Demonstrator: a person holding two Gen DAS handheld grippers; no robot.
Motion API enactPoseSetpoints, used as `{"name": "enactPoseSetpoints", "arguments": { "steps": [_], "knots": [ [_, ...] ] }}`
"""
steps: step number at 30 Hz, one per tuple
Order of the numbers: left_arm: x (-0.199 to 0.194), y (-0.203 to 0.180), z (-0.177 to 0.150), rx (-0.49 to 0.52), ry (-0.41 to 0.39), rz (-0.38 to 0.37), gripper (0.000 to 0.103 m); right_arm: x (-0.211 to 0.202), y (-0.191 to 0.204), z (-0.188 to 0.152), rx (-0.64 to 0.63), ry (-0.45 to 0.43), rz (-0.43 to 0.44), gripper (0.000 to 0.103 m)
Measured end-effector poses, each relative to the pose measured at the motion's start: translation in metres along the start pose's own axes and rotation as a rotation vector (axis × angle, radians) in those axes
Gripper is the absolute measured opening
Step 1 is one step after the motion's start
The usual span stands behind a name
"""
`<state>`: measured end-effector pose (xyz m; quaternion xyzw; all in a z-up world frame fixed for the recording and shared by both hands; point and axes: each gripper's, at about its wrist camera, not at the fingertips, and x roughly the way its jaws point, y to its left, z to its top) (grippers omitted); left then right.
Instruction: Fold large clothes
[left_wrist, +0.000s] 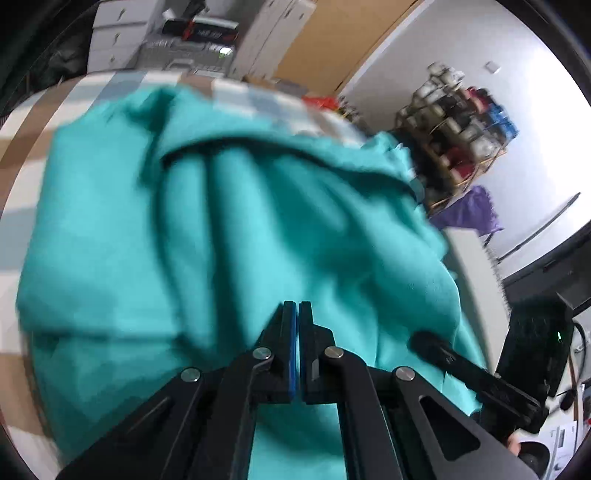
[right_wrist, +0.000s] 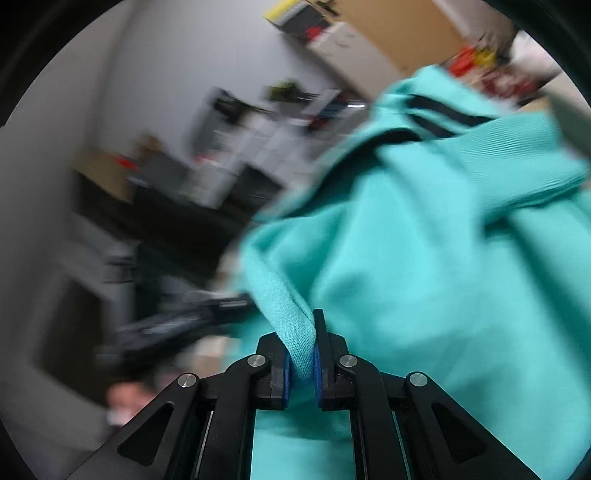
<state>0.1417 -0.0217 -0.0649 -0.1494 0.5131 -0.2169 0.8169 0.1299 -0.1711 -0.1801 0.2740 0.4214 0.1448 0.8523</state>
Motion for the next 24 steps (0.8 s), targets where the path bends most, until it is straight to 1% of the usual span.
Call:
{"name": "enactPoseSetpoints", "arguments": {
  "steps": [1, 2, 3, 4, 6, 7, 9, 10, 12, 13, 14, 15, 16, 17, 18, 19, 20, 21, 22, 24],
  "knots": [
    [-0.002, 0.006, -0.004, -0.027, -0.004, 0.001, 0.000, 0.011, -0.002, -0.002, -0.002, 0.053, -0.064, 0.012],
    [-0.006, 0.011, -0.007, -0.052, -0.010, -0.010, 0.000, 0.019, -0.006, -0.005, 0.005, 0.091, -0.084, 0.014],
    [-0.015, 0.011, -0.009, -0.073, -0.037, -0.014, 0.000, 0.023, -0.010, -0.005, 0.022, 0.108, -0.086, 0.014],
    [-0.025, 0.008, -0.012, -0.074, -0.072, -0.028, 0.000, 0.022, -0.010, -0.004, 0.024, 0.104, -0.082, 0.014],
    [-0.042, -0.004, -0.017, -0.043, -0.127, -0.071, 0.000, 0.012, -0.003, -0.001, -0.009, 0.072, -0.103, 0.019],
    [-0.045, -0.011, -0.018, -0.025, -0.131, -0.075, 0.000, 0.003, -0.002, -0.003, -0.022, 0.050, -0.112, 0.021],
    [-0.039, -0.021, -0.022, 0.004, -0.117, -0.079, 0.000, -0.014, 0.008, -0.001, -0.047, -0.016, -0.111, 0.022],
    [-0.029, -0.025, -0.025, 0.018, -0.092, -0.079, 0.000, -0.020, 0.015, 0.001, -0.063, -0.057, -0.109, 0.023],
    [-0.004, -0.026, -0.029, 0.021, -0.021, -0.046, 0.000, -0.029, 0.032, 0.004, -0.132, -0.118, -0.115, 0.024],
    [0.012, -0.022, -0.033, 0.010, 0.022, -0.032, 0.000, -0.032, 0.035, 0.001, -0.164, -0.140, -0.128, 0.024],
    [0.022, -0.015, -0.035, -0.003, 0.036, -0.033, 0.000, -0.027, 0.039, 0.002, -0.189, -0.139, -0.146, 0.024],
    [0.025, -0.011, -0.036, -0.013, 0.035, -0.041, 0.000, -0.017, 0.040, 0.001, -0.208, -0.100, -0.173, 0.024],
    [0.027, -0.008, -0.034, -0.032, 0.040, -0.055, 0.000, 0.000, 0.044, 0.004, -0.213, -0.061, -0.211, 0.022],
    [0.027, -0.005, -0.031, -0.053, 0.058, -0.067, 0.000, 0.015, 0.038, 0.003, -0.217, 0.003, -0.254, 0.022],
    [0.025, -0.004, -0.029, -0.053, 0.072, -0.067, 0.000, 0.035, 0.029, 0.003, -0.212, 0.098, -0.279, 0.022],
    [0.020, -0.004, -0.028, -0.048, 0.080, -0.067, 0.000, 0.044, 0.023, 0.003, -0.197, 0.140, -0.262, 0.021],
    [0.014, -0.005, -0.026, -0.037, 0.074, -0.063, 0.000, 0.044, 0.018, 0.005, -0.178, 0.151, -0.237, 0.021],
    [0.006, -0.004, -0.026, -0.027, 0.065, -0.055, 0.000, 0.038, 0.018, 0.013, -0.169, 0.148, -0.204, 0.021],
    [-0.005, -0.003, -0.024, -0.015, 0.046, -0.042, 0.000, 0.032, 0.022, 0.021, -0.179, 0.142, -0.189, 0.022],
    [-0.018, -0.004, -0.023, -0.016, -0.011, -0.032, 0.000, 0.014, 0.032, 0.044, -0.210, 0.099, -0.157, 0.025]
  ]
}}
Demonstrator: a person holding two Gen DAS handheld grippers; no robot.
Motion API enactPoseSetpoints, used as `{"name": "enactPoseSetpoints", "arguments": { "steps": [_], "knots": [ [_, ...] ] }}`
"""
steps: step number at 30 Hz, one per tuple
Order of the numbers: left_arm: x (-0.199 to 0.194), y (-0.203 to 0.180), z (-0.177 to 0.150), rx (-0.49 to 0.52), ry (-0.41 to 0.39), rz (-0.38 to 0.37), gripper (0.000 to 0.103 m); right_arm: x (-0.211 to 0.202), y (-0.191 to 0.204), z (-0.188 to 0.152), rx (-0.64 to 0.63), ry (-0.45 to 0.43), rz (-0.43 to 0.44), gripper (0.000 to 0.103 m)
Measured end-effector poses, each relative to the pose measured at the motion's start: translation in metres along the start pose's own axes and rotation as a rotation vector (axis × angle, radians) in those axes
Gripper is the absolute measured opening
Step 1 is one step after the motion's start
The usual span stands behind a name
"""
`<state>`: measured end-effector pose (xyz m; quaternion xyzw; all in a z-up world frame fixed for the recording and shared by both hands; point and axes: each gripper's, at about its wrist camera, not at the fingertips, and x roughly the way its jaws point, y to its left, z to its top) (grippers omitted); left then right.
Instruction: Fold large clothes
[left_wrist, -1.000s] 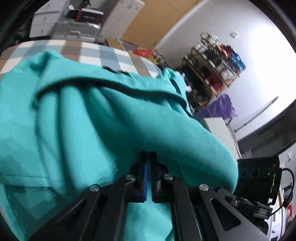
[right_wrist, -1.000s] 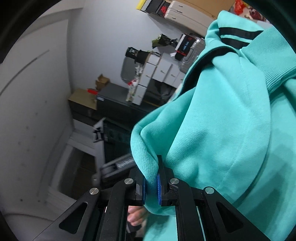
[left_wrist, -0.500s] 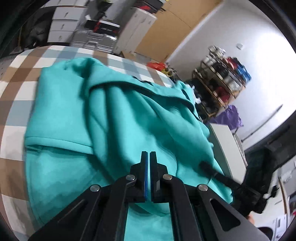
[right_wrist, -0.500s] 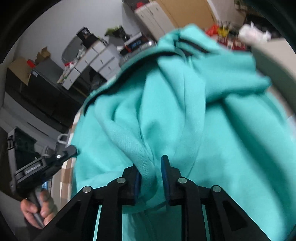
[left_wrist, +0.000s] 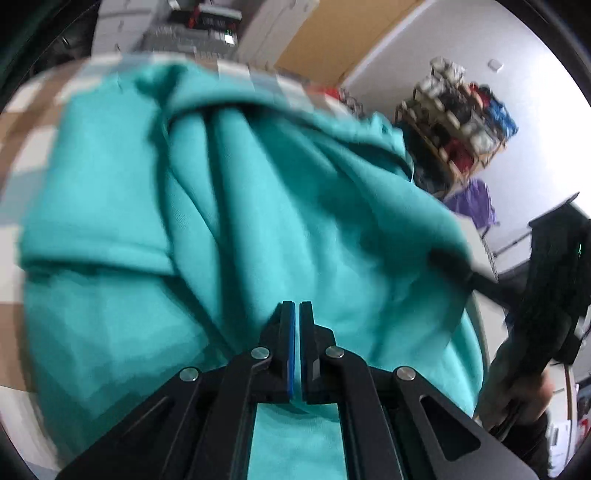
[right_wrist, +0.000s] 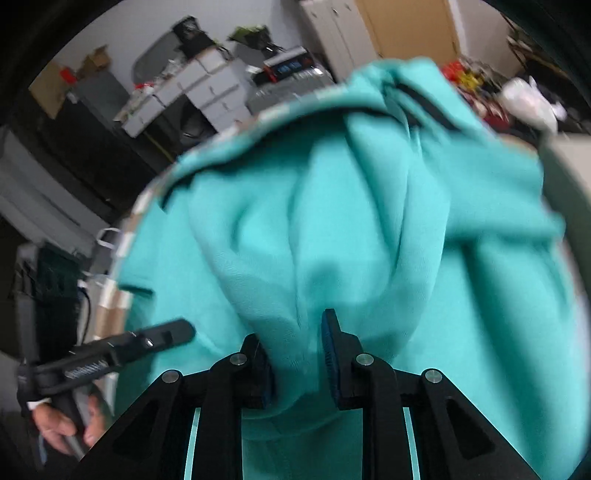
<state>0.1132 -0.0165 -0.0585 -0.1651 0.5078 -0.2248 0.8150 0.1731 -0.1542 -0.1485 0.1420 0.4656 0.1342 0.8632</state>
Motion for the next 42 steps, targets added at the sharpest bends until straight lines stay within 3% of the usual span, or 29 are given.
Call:
{"name": "enactPoseSetpoints", "arguments": {
  "steps": [2, 3, 4, 6, 10, 13, 16, 18, 21, 24, 26, 28, 29, 32, 33, 37, 39, 42],
  "knots": [
    [-0.014, 0.000, 0.002, 0.005, -0.066, 0.004, 0.004, -0.016, 0.004, 0.033, -0.019, -0.054, -0.021, 0.037],
    [-0.020, 0.001, 0.003, 0.006, -0.097, 0.034, 0.023, -0.018, 0.009, 0.045, -0.033, -0.066, -0.043, 0.039],
    [-0.026, 0.001, 0.003, 0.004, -0.127, 0.063, 0.057, -0.017, 0.016, 0.061, -0.059, -0.074, -0.072, 0.040],
    [-0.039, 0.006, 0.001, -0.010, -0.209, 0.077, 0.085, -0.005, 0.029, 0.093, -0.116, -0.073, -0.121, 0.040],
    [-0.043, 0.006, 0.006, -0.030, -0.246, 0.090, 0.085, 0.018, 0.039, 0.124, -0.132, -0.079, -0.183, 0.040],
    [-0.036, 0.009, 0.013, -0.032, -0.248, 0.126, 0.085, 0.036, 0.030, 0.120, -0.138, 0.023, -0.192, 0.040],
    [-0.034, 0.009, 0.019, -0.025, -0.242, 0.121, 0.085, 0.039, 0.025, 0.078, -0.178, 0.113, -0.124, 0.036],
    [-0.036, 0.002, 0.017, -0.012, -0.242, 0.092, 0.085, 0.037, 0.017, 0.039, -0.218, 0.154, -0.121, 0.036],
    [-0.021, -0.014, 0.012, 0.022, -0.181, 0.046, 0.085, 0.051, 0.004, -0.012, -0.243, 0.255, -0.127, 0.037],
    [0.009, -0.034, 0.004, 0.099, -0.081, 0.047, 0.085, 0.035, -0.001, -0.030, -0.235, 0.220, -0.088, 0.038],
    [0.030, -0.048, -0.006, 0.167, 0.001, 0.091, 0.085, 0.016, -0.003, -0.025, -0.205, 0.203, -0.051, 0.038],
    [0.055, -0.055, -0.017, 0.243, 0.076, 0.239, 0.085, -0.011, -0.001, -0.012, -0.209, 0.142, -0.030, 0.038],
    [0.060, -0.055, -0.021, 0.252, 0.080, 0.265, 0.085, -0.022, 0.001, -0.005, -0.226, 0.109, -0.034, 0.041],
    [0.061, -0.049, -0.022, 0.222, 0.071, 0.259, 0.086, -0.041, 0.008, 0.027, -0.234, 0.021, -0.088, 0.055],
    [0.059, -0.047, -0.019, 0.211, 0.083, 0.255, 0.086, -0.041, 0.011, 0.040, -0.231, -0.001, -0.107, 0.055],
    [0.031, -0.040, -0.015, 0.164, -0.009, 0.214, 0.086, -0.016, 0.027, 0.092, -0.253, -0.068, -0.187, 0.055],
    [0.009, -0.035, -0.010, 0.146, -0.087, 0.178, 0.086, 0.010, 0.023, 0.113, -0.228, -0.041, -0.186, 0.052],
    [-0.011, -0.026, -0.004, 0.123, -0.158, 0.206, 0.086, 0.052, 0.008, 0.124, -0.188, 0.030, -0.193, 0.037]
  ]
}}
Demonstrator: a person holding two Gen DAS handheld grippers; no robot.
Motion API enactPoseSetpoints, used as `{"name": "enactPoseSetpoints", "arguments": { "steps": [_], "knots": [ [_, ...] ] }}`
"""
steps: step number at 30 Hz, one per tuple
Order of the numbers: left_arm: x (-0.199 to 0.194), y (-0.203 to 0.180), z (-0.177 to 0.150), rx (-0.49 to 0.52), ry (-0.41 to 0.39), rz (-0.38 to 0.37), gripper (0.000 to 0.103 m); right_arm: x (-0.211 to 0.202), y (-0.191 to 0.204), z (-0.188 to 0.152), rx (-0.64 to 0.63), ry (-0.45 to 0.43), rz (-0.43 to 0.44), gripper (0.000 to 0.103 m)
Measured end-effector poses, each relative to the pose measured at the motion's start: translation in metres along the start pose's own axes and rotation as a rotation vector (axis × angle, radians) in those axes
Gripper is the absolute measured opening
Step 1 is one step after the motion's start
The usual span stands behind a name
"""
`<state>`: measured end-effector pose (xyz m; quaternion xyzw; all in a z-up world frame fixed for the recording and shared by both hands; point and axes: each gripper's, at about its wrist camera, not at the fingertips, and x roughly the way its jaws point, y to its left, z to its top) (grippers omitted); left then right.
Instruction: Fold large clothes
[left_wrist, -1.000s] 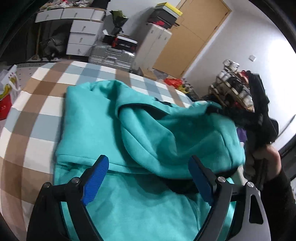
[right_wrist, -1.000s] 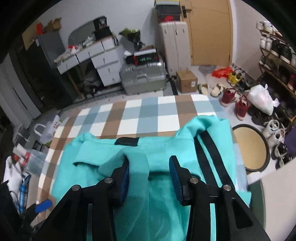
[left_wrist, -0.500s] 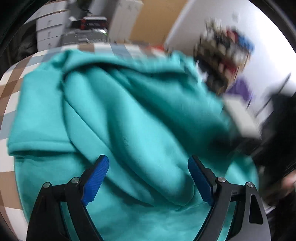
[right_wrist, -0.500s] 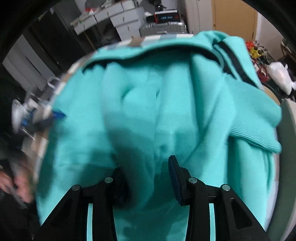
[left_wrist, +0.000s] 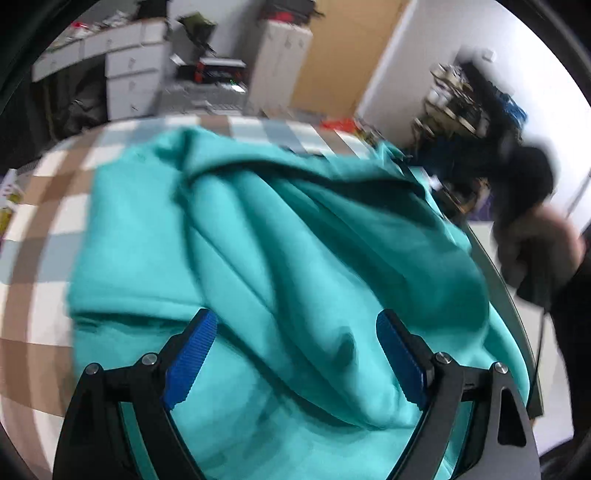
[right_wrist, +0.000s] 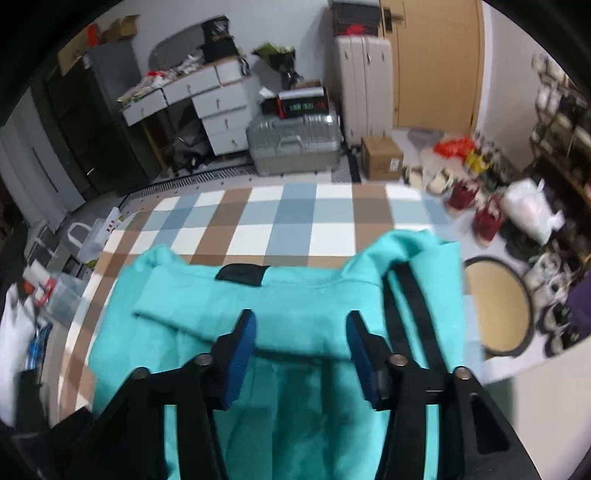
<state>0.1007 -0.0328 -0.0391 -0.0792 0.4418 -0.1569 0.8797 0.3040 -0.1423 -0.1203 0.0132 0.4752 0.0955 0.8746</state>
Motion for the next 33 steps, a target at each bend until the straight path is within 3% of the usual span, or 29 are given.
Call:
{"name": "enactPoseSetpoints", "arguments": {
  "steps": [3, 4, 5, 8, 10, 12, 15, 20, 22, 23, 25, 28, 30, 32, 33],
  "knots": [
    [-0.004, 0.017, 0.004, -0.047, -0.004, 0.015, 0.086, 0.055, -0.003, -0.022, -0.020, 0.191, -0.061, 0.014],
    [-0.003, 0.023, 0.006, -0.072, 0.006, 0.015, 0.086, 0.062, -0.001, -0.033, -0.055, 0.200, -0.065, 0.007],
    [-0.003, 0.030, 0.007, -0.097, 0.017, 0.018, 0.086, 0.056, 0.003, -0.041, -0.105, 0.146, -0.076, 0.006],
    [-0.003, 0.034, 0.008, -0.160, 0.028, 0.023, 0.086, 0.047, 0.005, -0.042, -0.106, 0.162, -0.071, 0.007],
    [-0.005, 0.037, 0.007, -0.204, 0.025, 0.017, 0.086, 0.030, 0.006, -0.029, -0.066, 0.153, 0.003, 0.011],
    [-0.011, 0.037, 0.007, -0.225, 0.008, 0.028, 0.086, 0.009, 0.017, -0.012, -0.053, 0.086, 0.058, 0.011],
    [-0.020, 0.042, 0.005, -0.244, -0.018, 0.057, 0.086, -0.002, 0.055, 0.012, -0.087, 0.047, 0.138, 0.013],
    [-0.025, 0.062, 0.003, -0.291, -0.031, 0.087, 0.086, 0.054, 0.116, 0.019, -0.141, 0.185, 0.150, 0.015],
    [-0.025, 0.069, 0.005, -0.287, -0.037, 0.111, 0.086, 0.090, 0.130, 0.000, -0.172, 0.296, 0.091, 0.014],
    [-0.026, 0.071, 0.004, -0.282, -0.039, 0.123, 0.086, 0.099, 0.134, -0.009, -0.200, 0.308, 0.061, 0.014],
    [-0.025, 0.076, 0.004, -0.272, -0.031, 0.141, 0.086, 0.091, 0.138, -0.013, -0.260, 0.281, 0.045, 0.014],
    [-0.025, 0.083, 0.005, -0.264, -0.008, 0.150, 0.086, 0.061, 0.114, -0.005, -0.239, 0.283, 0.123, 0.012],
    [-0.028, 0.087, 0.009, -0.273, 0.007, 0.135, 0.086, 0.027, 0.080, 0.006, -0.217, 0.183, 0.063, 0.025],
    [-0.031, 0.096, 0.019, -0.284, 0.011, 0.122, 0.086, 0.001, 0.048, 0.015, -0.176, 0.094, -0.014, 0.080],
    [-0.031, 0.100, 0.024, -0.281, 0.017, 0.133, 0.086, -0.013, 0.023, 0.017, -0.138, 0.037, -0.059, 0.087]
  ]
}}
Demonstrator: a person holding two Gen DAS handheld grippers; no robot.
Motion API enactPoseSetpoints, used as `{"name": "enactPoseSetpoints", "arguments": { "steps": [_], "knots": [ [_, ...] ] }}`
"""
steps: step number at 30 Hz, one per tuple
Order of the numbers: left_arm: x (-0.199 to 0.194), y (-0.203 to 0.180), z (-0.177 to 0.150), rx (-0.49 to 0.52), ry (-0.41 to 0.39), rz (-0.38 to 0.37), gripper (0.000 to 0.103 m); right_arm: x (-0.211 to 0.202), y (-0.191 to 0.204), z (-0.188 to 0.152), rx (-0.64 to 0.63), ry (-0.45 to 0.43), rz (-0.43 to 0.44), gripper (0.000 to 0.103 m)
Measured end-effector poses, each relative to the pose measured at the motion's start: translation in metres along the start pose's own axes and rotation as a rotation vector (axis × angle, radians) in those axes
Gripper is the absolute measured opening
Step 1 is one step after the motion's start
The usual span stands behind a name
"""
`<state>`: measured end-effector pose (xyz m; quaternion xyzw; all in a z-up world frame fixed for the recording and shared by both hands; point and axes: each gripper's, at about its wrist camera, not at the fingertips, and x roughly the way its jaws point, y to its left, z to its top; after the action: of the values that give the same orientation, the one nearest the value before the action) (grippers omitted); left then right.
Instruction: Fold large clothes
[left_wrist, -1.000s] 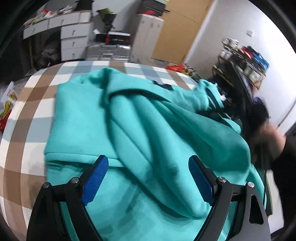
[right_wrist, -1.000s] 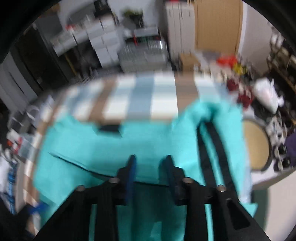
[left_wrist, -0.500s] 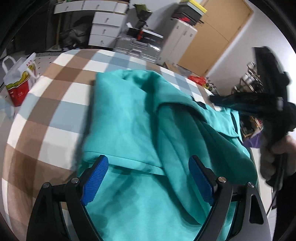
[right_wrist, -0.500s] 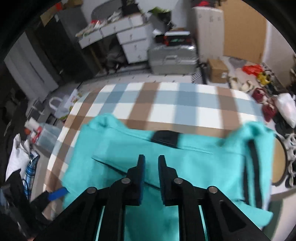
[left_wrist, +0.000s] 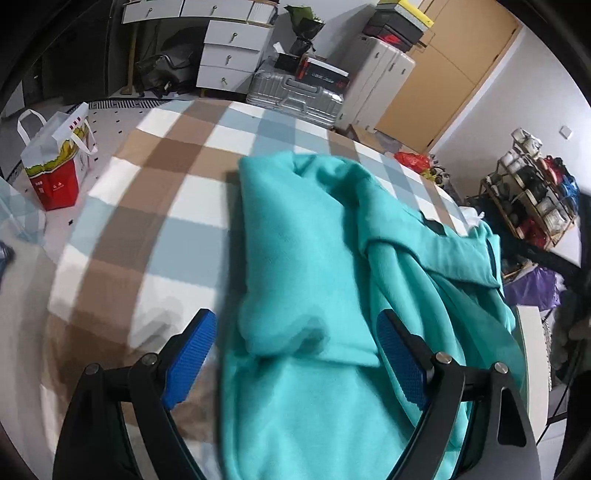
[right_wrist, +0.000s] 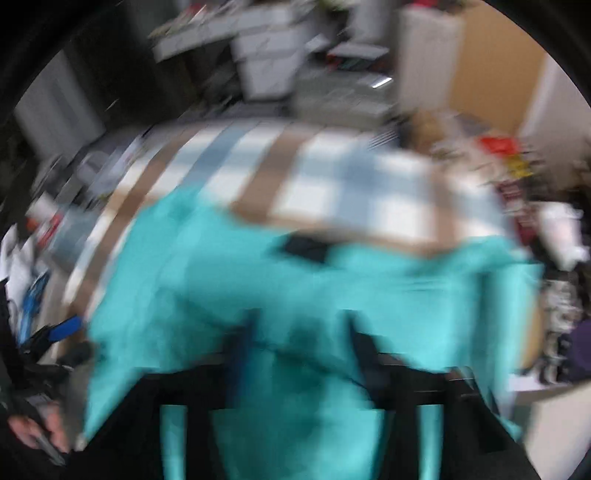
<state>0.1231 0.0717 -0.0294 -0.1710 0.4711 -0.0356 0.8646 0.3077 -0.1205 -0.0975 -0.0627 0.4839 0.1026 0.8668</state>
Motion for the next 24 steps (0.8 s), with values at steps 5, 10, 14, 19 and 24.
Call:
{"name": "enactPoseSetpoints", "arguments": {
  "steps": [5, 10, 14, 19, 24],
  "knots": [
    [0.025, 0.011, 0.024, 0.034, 0.097, 0.037, 0.086, 0.010, -0.098, -0.019, 0.145, 0.046, -0.114, 0.090],
    [0.072, 0.027, 0.033, -0.019, 0.269, -0.021, 0.086, 0.059, -0.133, -0.042, 0.196, 0.180, -0.053, 0.089],
    [0.083, 0.008, 0.031, 0.073, 0.290, -0.034, 0.065, 0.085, -0.122, -0.050, 0.139, 0.254, 0.006, 0.070],
    [0.098, -0.031, 0.038, 0.282, 0.304, 0.125, 0.053, 0.084, -0.114, -0.044, 0.068, 0.245, 0.066, 0.039],
    [0.121, -0.033, 0.075, 0.356, 0.322, 0.169, 0.054, 0.095, -0.099, -0.028, 0.054, 0.216, 0.070, 0.030]
  ]
}}
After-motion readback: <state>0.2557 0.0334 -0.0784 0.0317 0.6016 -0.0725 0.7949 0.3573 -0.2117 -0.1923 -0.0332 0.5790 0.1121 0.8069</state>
